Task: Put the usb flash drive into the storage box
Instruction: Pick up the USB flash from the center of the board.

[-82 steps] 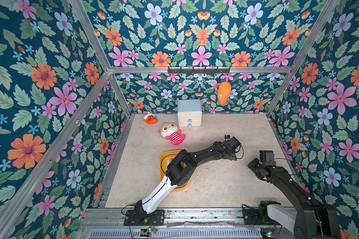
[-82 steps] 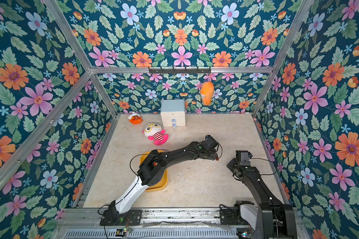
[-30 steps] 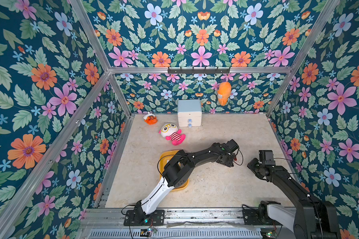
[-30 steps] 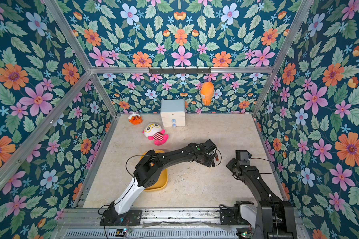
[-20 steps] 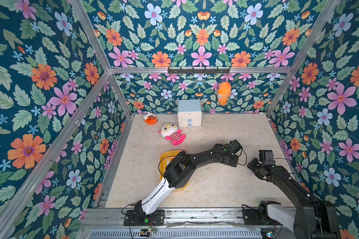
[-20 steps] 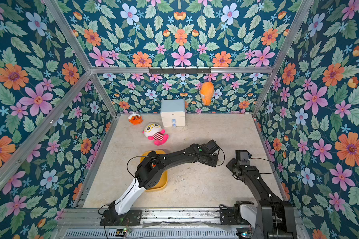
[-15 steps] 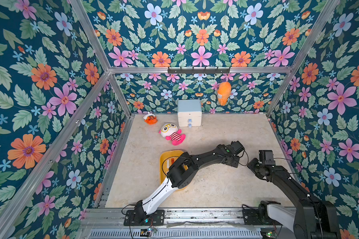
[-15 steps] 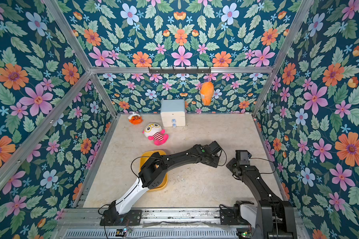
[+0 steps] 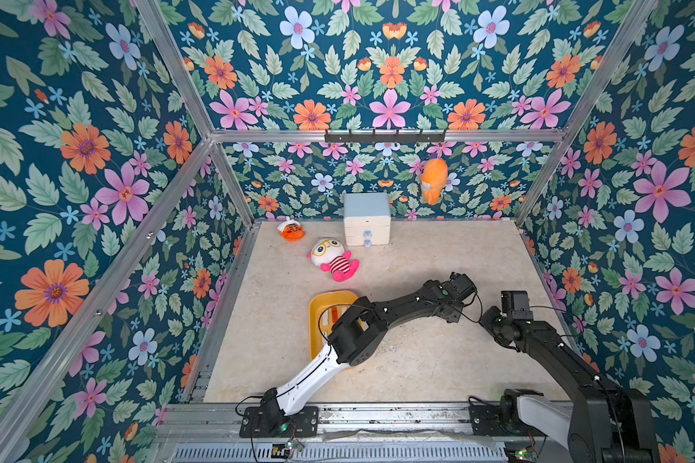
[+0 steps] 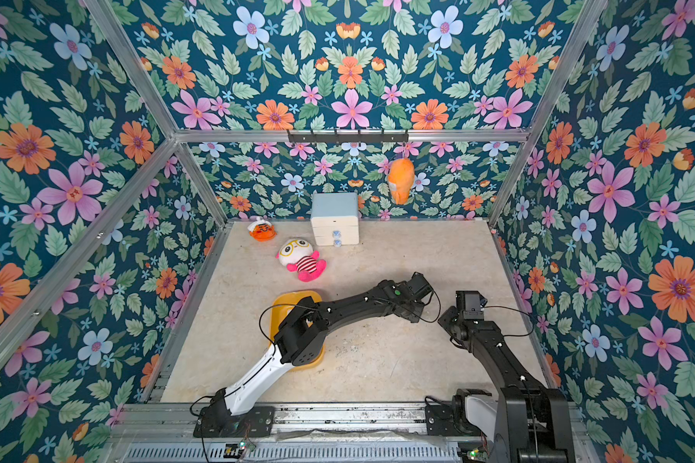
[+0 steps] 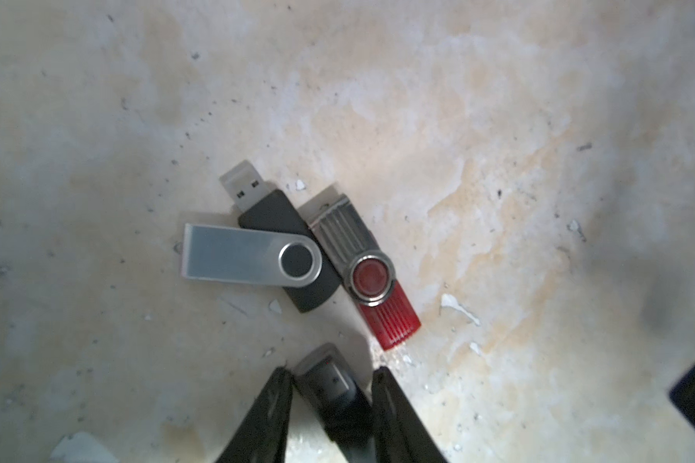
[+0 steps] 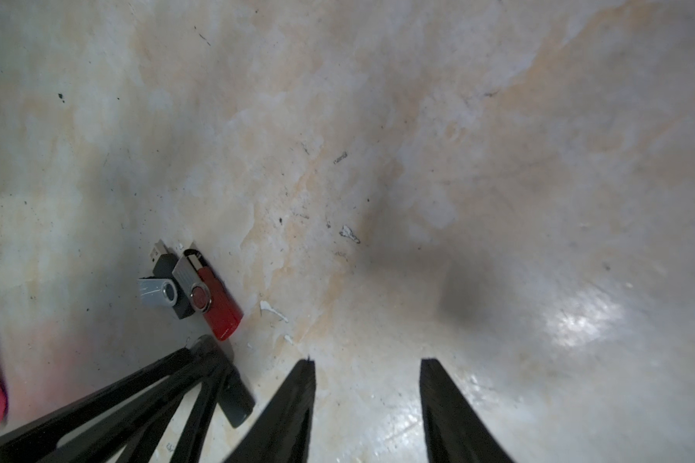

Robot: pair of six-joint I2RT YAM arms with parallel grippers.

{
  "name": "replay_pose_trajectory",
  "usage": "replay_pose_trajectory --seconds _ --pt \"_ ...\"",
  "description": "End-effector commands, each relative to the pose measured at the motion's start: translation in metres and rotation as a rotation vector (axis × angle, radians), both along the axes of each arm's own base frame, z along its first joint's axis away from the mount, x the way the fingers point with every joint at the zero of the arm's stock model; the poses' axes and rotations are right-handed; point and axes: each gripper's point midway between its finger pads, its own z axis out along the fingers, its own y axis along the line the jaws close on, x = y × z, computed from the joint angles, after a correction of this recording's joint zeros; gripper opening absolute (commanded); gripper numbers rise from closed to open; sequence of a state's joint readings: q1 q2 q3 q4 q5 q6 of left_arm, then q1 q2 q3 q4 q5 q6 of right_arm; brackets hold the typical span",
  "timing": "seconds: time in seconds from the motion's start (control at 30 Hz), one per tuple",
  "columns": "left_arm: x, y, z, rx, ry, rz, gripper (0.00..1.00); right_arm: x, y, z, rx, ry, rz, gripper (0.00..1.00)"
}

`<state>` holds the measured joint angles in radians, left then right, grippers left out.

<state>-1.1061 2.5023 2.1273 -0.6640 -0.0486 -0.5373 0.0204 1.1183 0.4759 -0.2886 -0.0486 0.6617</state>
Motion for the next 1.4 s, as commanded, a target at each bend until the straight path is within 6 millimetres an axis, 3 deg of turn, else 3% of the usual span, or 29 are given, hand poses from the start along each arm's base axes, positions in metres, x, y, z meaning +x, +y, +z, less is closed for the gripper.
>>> replay_pose_trajectory --seconds 0.0,0.3,0.6,0.73,0.9,1.07,1.13,1.23,1.37 --pt "-0.039 0.067 -0.040 0.292 0.165 -0.056 0.34 0.005 0.000 0.003 -0.003 -0.018 0.007 0.48" --pt "-0.046 0.081 -0.048 0.347 0.183 -0.088 0.32 0.005 0.000 0.003 -0.002 -0.016 0.007 0.49" --pt "-0.048 0.075 -0.049 0.327 0.191 -0.126 0.23 0.006 0.001 0.002 -0.002 -0.009 0.008 0.49" --pt "-0.040 0.060 -0.026 0.245 0.156 -0.130 0.21 0.006 0.001 0.002 0.000 -0.008 0.011 0.48" --pt "-0.026 0.039 0.021 0.113 0.100 -0.127 0.18 0.006 0.001 0.002 -0.001 -0.008 0.010 0.48" --pt "-0.014 0.043 0.064 0.046 0.034 -0.090 0.16 0.006 0.000 0.002 -0.001 -0.010 0.007 0.48" --pt "-0.013 0.056 0.078 0.042 0.011 -0.066 0.15 0.006 0.001 0.002 -0.001 -0.010 0.010 0.49" --pt "-0.013 0.092 0.097 0.043 -0.013 -0.003 0.15 0.006 0.001 0.002 0.000 -0.012 0.010 0.49" --pt "-0.015 0.171 0.104 0.065 -0.031 0.146 0.15 0.006 0.001 0.003 0.000 -0.014 0.010 0.49"
